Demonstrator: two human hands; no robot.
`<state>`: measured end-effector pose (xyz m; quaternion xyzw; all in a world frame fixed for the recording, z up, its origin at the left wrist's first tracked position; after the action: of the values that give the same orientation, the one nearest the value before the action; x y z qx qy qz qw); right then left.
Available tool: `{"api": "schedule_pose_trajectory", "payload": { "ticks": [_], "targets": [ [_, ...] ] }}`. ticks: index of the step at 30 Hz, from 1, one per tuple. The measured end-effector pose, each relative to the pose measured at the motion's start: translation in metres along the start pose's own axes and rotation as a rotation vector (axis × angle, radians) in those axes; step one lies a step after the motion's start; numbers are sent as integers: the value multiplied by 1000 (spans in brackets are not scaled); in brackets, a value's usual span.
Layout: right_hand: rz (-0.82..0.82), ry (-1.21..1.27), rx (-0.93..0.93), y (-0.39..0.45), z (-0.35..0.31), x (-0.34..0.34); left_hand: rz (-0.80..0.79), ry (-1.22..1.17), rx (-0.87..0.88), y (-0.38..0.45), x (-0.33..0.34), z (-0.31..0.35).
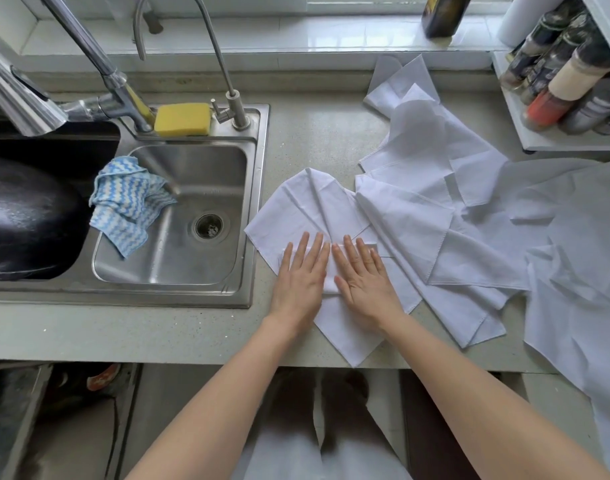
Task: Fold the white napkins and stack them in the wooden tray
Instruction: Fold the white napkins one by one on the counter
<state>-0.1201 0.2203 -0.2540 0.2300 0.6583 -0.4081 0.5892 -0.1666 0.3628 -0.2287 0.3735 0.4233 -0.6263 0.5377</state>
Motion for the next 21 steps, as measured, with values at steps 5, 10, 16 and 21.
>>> {"api": "schedule_pose_trajectory", "payload": {
  "ticks": [5,10,16,21],
  "targets": [
    [-38,-9,-24,1,9,-2,-134,-30,-125,-7,16,-28],
    [-6,74,116,6,14,-13,-130,34,-123,-7,-1,-40],
    [45,-94,129,15,32,-34,-68,44,-195,33,-38,-26],
    [-4,-32,133,32,40,-54,-293,-95,-369,54,-53,-30]
  ]
}}
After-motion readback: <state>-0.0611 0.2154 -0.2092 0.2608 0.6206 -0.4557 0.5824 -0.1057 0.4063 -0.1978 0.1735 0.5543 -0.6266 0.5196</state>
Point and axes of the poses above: each hand's wrist, its own y-axis towards the middle knuckle, its own x-axis out of the palm, z = x × y, the point moved 1 cm from there along y, towards the middle knuckle, and after that the axes turned 14 degrees about -y, right-handed, at the moved point
